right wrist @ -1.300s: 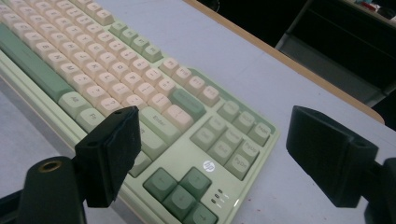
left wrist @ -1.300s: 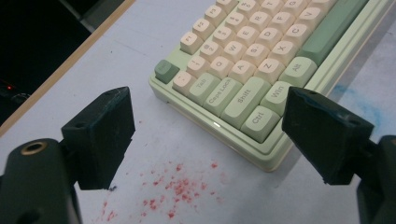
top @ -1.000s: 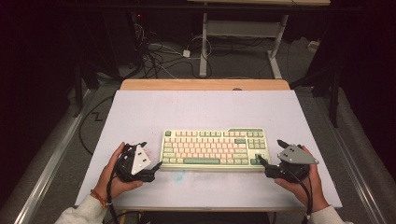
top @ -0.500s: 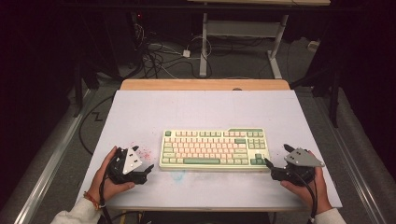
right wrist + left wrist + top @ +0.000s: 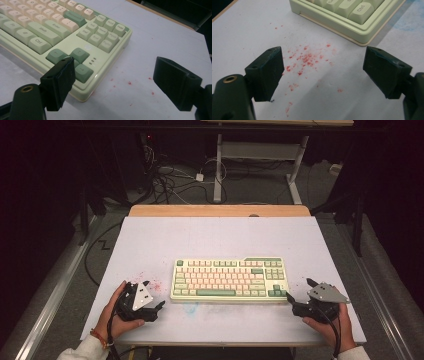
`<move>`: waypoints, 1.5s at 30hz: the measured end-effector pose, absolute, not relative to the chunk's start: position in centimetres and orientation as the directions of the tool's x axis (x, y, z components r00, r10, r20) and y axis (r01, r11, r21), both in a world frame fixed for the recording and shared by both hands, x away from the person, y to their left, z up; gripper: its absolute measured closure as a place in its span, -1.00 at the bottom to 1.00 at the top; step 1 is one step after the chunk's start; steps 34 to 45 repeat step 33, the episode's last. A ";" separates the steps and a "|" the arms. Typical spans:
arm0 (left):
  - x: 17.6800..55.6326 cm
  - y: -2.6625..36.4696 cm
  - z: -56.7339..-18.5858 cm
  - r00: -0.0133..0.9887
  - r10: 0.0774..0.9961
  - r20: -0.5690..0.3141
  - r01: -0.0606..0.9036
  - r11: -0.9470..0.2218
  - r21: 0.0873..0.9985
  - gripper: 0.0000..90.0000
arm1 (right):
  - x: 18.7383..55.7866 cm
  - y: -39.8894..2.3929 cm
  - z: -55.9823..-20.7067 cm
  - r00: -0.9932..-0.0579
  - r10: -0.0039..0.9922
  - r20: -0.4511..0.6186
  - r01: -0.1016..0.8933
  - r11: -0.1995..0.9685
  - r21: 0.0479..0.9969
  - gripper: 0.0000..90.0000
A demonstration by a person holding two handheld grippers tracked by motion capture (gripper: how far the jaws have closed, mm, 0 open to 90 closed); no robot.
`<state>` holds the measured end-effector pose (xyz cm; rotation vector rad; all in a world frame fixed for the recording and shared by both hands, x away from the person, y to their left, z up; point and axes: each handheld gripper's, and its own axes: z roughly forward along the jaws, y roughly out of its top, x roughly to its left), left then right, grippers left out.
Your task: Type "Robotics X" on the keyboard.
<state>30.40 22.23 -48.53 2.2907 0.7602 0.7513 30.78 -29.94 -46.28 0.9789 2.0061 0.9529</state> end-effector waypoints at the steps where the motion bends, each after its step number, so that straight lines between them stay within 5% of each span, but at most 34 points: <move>1: 30.3 22.3 -48.5 0.672 0.670 0.314 0.326 -0.649 0.687 -0.64 | 30.7 -29.9 -46.2 -0.470 0.842 -0.265 0.324 0.444 0.835 -0.59; 45: 31.0 21.7 -48.6 0.683 0.662 0.309 0.333 -0.658 0.675 -0.64 | 30.8 -29.2 -46.4 -0.491 0.826 -0.276 0.317 0.465 0.827 -0.62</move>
